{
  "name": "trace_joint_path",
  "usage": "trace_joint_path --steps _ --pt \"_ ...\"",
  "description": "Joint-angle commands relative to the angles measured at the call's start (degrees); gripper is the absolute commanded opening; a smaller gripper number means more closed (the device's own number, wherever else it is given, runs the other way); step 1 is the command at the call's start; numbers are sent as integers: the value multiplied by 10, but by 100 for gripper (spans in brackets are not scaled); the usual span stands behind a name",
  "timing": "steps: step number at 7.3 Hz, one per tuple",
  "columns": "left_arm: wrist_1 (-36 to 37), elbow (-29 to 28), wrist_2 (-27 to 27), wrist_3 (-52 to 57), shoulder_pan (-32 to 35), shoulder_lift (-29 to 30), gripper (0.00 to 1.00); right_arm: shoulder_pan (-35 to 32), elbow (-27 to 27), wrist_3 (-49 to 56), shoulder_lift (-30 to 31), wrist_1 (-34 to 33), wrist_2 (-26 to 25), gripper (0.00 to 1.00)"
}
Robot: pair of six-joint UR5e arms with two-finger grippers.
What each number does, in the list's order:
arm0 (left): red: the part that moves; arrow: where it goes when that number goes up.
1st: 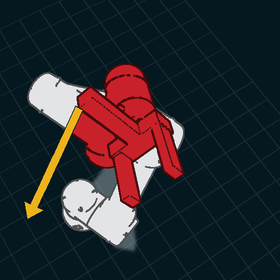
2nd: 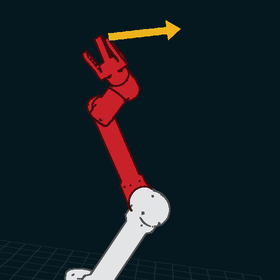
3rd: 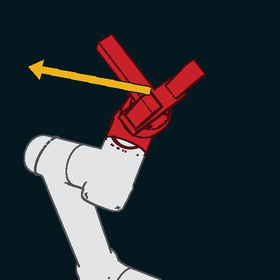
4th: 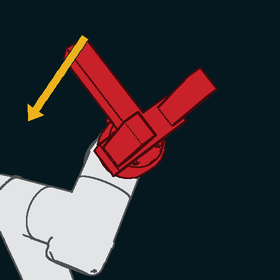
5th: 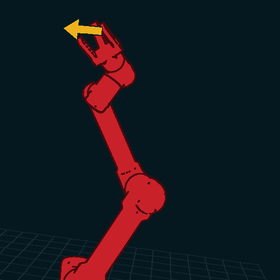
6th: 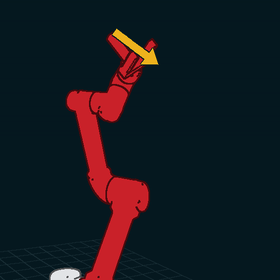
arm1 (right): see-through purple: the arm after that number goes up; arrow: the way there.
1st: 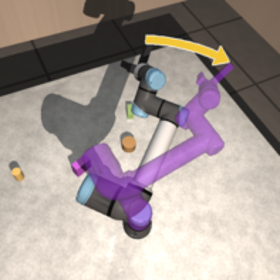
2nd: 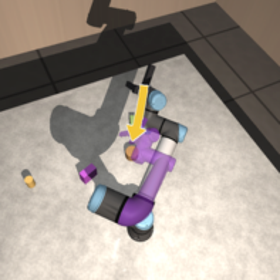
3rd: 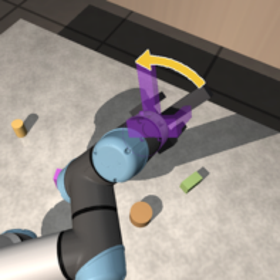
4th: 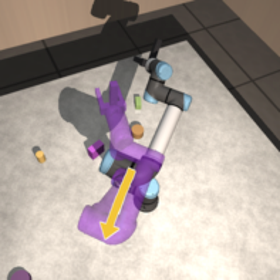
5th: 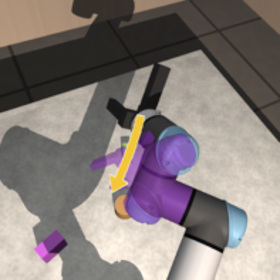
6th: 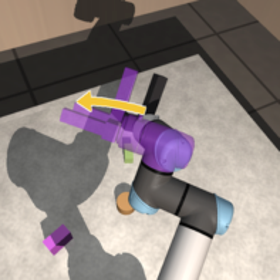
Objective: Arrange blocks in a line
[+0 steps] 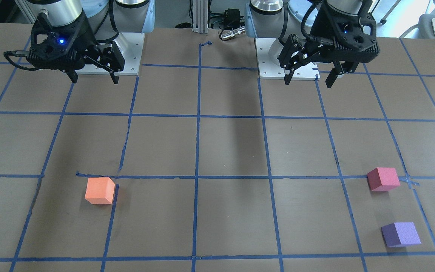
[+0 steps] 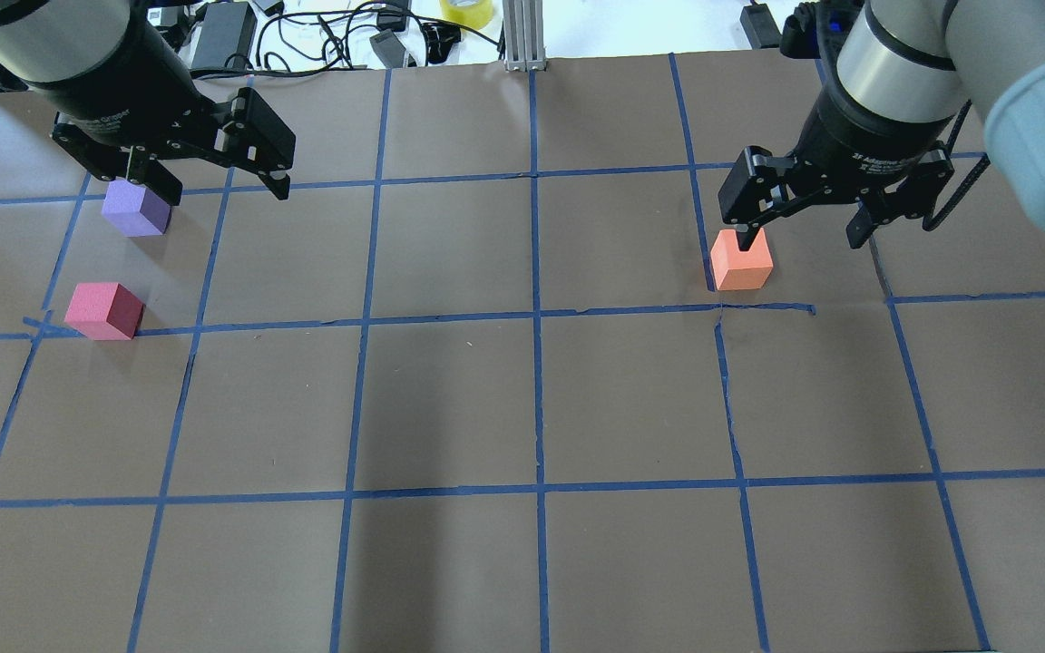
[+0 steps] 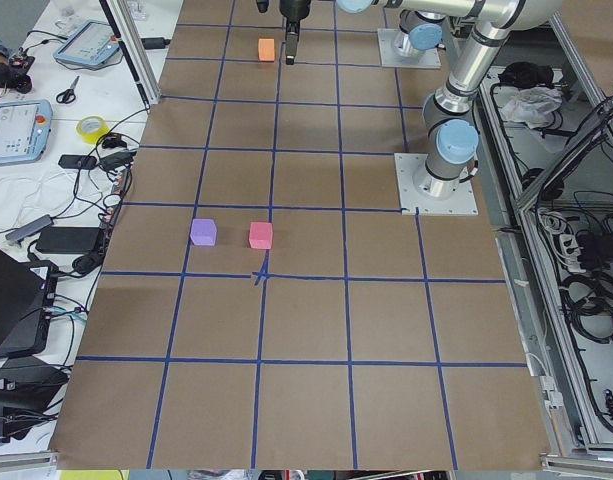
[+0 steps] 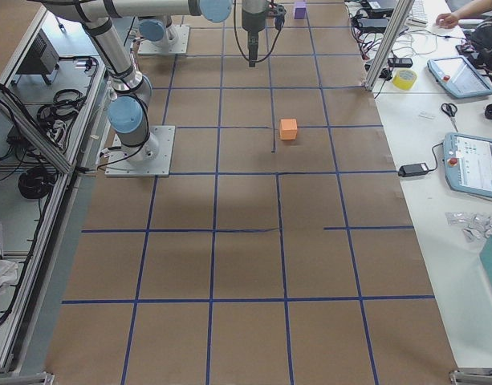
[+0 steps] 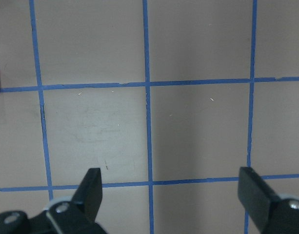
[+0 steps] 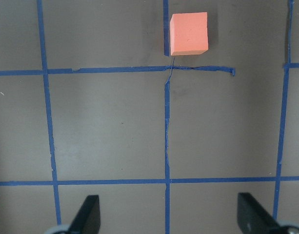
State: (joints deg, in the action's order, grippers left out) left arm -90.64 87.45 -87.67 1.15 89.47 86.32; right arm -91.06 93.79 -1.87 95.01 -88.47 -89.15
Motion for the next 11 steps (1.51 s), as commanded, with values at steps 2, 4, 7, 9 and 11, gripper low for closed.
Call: trace_joint_path --steps 2,4,7,9,11 --pt "0 0 0 -2 0 5 100 1 0 0 0 3 1 100" --pt "0 0 0 -1 0 4 100 1 0 1 0 0 -1 100" --pt "0 0 0 0 0 3 100 4 2 54 -28 -17 0 100" --pt "0 0 0 0 0 3 100 33 2 54 -39 -16 0 100" --pt "0 0 0 3 0 3 100 67 2 54 -76 -34 2 100"
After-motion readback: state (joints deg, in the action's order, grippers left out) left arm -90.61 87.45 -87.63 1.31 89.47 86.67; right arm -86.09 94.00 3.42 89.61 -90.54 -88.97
